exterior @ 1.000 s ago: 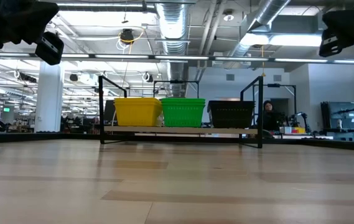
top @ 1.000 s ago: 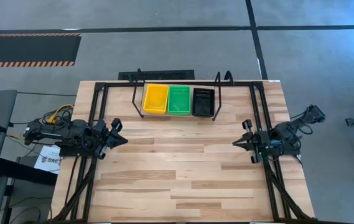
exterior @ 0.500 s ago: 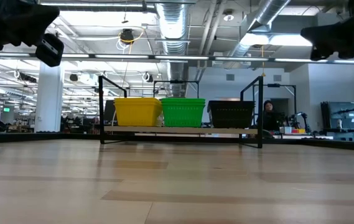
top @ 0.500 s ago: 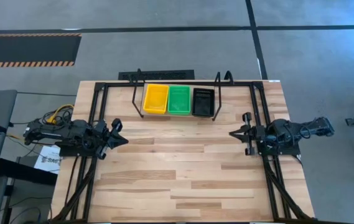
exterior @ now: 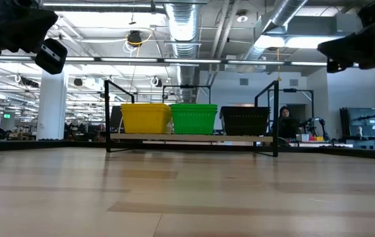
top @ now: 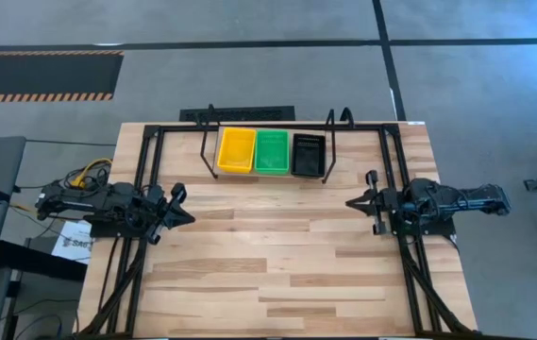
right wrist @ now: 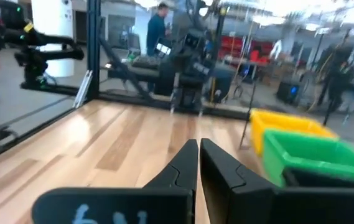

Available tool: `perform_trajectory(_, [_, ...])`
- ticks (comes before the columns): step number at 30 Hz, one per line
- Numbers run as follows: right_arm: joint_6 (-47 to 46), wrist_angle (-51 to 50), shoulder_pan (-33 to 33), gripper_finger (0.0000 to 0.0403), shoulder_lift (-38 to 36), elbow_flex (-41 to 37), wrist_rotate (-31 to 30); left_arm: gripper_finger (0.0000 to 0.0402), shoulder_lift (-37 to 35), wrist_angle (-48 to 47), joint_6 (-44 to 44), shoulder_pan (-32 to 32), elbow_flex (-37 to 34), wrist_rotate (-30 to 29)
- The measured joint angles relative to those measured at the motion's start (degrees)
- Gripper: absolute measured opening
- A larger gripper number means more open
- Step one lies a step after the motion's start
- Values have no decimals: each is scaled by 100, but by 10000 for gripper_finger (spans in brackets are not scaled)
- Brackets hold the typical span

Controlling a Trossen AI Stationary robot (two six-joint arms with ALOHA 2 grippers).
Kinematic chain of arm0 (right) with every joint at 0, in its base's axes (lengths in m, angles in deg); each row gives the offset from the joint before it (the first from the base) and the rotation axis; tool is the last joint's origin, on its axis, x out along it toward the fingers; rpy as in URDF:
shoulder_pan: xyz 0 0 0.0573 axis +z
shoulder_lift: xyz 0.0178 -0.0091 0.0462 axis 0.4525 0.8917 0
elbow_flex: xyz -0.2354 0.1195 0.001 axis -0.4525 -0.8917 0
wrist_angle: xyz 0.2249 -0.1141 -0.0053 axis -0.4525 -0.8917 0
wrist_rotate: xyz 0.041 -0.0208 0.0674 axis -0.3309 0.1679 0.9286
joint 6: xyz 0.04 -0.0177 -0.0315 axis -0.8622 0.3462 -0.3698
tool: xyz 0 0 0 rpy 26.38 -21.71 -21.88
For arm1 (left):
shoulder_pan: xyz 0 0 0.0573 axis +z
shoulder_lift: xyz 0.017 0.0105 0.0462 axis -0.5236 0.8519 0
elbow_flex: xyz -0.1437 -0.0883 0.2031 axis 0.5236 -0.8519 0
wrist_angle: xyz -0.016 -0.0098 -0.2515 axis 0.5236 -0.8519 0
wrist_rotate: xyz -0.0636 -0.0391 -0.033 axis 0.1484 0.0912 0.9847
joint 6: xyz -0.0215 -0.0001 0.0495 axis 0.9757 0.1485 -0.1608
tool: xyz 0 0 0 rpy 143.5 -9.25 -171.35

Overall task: Stack baskets on shelf by color
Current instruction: Return to Home Position

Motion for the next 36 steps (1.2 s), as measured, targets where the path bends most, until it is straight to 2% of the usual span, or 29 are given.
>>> perform_trajectory(4, [-135,-65,14,40,-1,0,258,0,0,-103,-2,0,0,1])
perform_trajectory(11, [-139,-64,14,40,3,2,280,0,0,-203,-129,0,0,-1])
perform_trajectory(19, [-467,-116,14,40,3,13,278,0,0,-213,-807,0,0,-54])
perform_trajectory(24, [-835,-128,15,40,5,13,276,0,0,-557,-1457,0,0,-70])
perform_trajectory(27, [-888,-121,-6,40,3,13,276,0,2,-591,-1564,0,0,-283])
perform_trajectory(30, [-596,-121,-4,40,3,13,276,0,2,-642,-1310,0,0,-645])
perform_trajectory(36, [400,-121,-2,40,3,13,271,0,2,-658,-2105,0,0,-1201])
